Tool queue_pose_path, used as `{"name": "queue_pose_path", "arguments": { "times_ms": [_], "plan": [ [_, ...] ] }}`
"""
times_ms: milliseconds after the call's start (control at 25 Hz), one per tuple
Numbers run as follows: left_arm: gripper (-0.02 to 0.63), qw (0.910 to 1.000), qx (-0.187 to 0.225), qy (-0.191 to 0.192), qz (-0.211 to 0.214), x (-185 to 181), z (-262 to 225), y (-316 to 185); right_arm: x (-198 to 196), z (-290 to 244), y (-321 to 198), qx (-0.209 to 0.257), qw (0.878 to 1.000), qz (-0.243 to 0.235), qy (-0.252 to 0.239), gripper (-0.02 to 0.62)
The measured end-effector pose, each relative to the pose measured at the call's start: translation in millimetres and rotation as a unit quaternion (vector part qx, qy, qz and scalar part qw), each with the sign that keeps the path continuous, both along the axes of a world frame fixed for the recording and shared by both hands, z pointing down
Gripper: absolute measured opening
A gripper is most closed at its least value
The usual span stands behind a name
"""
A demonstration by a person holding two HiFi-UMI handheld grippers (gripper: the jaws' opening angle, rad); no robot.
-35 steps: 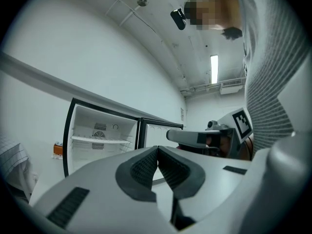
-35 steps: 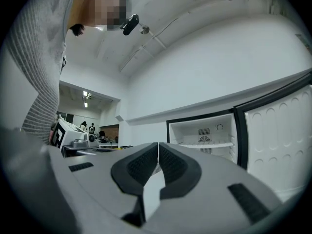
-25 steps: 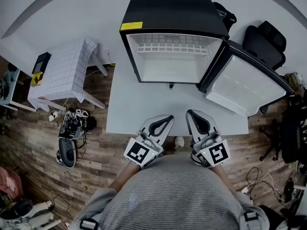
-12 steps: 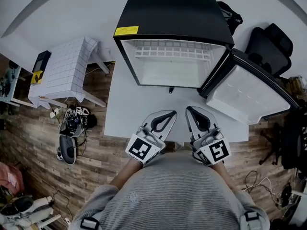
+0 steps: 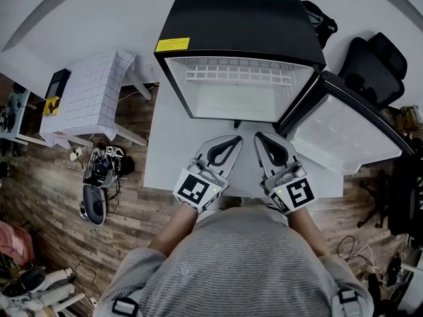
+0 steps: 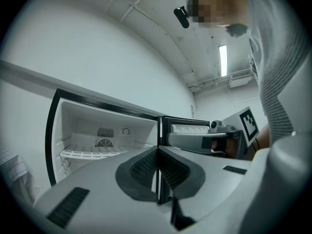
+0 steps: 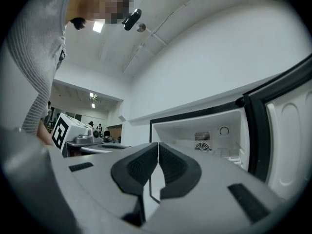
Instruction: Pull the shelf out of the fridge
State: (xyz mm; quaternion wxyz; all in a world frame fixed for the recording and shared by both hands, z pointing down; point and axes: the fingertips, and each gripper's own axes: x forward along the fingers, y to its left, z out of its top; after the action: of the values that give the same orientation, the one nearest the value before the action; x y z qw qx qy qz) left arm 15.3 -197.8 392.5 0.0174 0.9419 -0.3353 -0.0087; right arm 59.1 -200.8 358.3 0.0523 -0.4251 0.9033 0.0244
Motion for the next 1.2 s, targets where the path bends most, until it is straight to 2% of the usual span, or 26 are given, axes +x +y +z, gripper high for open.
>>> {"name": "queue_pose_path", "arguments": {
  "times_ms": [120, 280, 520, 640, 800, 880, 960, 1080, 1200],
  "plan": [
    [0.011, 0.9998, 0.015, 0.012, -0.009, -1, -3, -23, 0, 5, -20, 0.001, 1.0, 0.008, 0.007, 0.014],
    [0.011, 0.9996, 0.005, 0.026, -0.014, -3, -1, -48, -1, 13, -43, -0.004, 1.0, 0.019, 0.011, 0.014],
    [0.011, 0.9993, -0.016, 0.023, -0.025, -1, 14, -81, 3, 30, -77, -0.019, 0.999, 0.031, 0.012, 0.014],
    [0.011, 0.9951, -0.06, 0.066, -0.041, -4, 23, -103, 6, 35, -89, -0.03, 0.999, 0.035, 0.008, 0.014],
    [0.011, 0.9805, -0.124, 0.136, -0.07, -6, 32, -130, 10, 38, -94, -0.035, 0.999, 0.038, 0.009, 0.014],
    [0.011, 0.9687, -0.154, 0.177, -0.081, -7, 35, -141, 10, 39, -98, -0.037, 0.999, 0.038, 0.011, 0.014],
    [0.011, 0.9491, -0.187, 0.236, -0.093, -8, 36, -152, 10, 41, -101, -0.039, 0.999, 0.037, 0.012, 0.014],
    [0.012, 0.9083, -0.228, 0.334, -0.105, -11, 37, -164, 11, 39, -105, -0.037, 0.999, 0.034, 0.014, 0.014],
    [0.012, 0.869, -0.261, 0.409, -0.096, -7, 39, -170, 12, 36, -107, -0.035, 0.999, 0.032, 0.015, 0.014]
  ]
}}
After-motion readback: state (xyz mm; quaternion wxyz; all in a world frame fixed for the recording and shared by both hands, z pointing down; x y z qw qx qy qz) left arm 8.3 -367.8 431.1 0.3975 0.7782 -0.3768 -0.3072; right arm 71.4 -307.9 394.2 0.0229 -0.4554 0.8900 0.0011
